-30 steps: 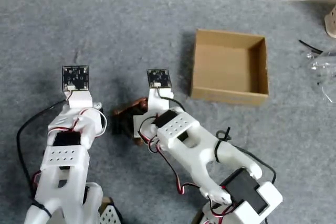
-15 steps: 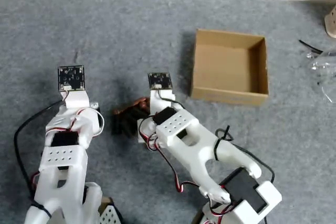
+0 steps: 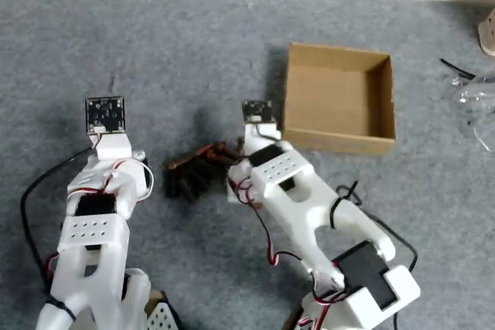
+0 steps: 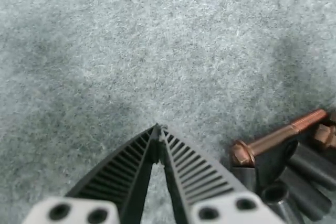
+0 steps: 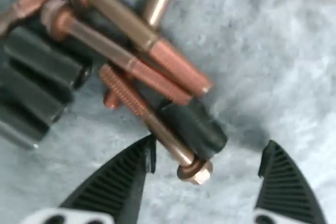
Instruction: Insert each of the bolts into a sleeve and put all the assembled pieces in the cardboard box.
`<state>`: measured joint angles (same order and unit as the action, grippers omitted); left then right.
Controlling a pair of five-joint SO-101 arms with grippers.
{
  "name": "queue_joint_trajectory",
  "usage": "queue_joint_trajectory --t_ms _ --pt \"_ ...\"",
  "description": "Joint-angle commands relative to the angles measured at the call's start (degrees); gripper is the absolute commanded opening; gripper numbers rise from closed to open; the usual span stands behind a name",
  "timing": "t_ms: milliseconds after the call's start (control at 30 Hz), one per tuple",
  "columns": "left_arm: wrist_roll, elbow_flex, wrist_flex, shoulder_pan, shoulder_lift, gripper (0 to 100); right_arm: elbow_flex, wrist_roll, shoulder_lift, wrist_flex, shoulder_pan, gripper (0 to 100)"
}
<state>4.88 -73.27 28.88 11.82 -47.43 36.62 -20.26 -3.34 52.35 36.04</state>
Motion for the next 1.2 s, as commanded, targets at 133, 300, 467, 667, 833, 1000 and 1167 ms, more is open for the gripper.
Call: queue_joint_trajectory --t_ms 133,300,467,667,833,1000,1167 --pt "0.18 0.48 -1.14 0.04 -1.8 1 -1.8 14.15 -0.13 0.13 -1.54 29.3" --pt "0.18 0.48 -1.14 0.04 -1.8 1 -1.27 20.4 -0.13 -5.49 -1.54 29.3" --pt "0.18 0.48 -1.14 0.04 -1.8 1 -0.13 23.12 3.65 -6.9 -1.54 29.3" --pt "0.18 0.48 -1.14 0.04 -1.8 1 -4.53 22.95 12.35 -4.88 -1.54 29.3" --pt "0.09 0.48 -1.14 0.04 -1.8 1 -9.36 22.77 15.25 0.57 -1.54 29.3" --pt "0.09 0.48 -1.14 0.04 -1.8 1 -10.33 22.68 15.96 1.36 -1.63 27.8" --pt "0.09 0.48 -1.14 0.04 -1.8 1 -10.42 22.68 15.96 1.1 -2.24 8.6"
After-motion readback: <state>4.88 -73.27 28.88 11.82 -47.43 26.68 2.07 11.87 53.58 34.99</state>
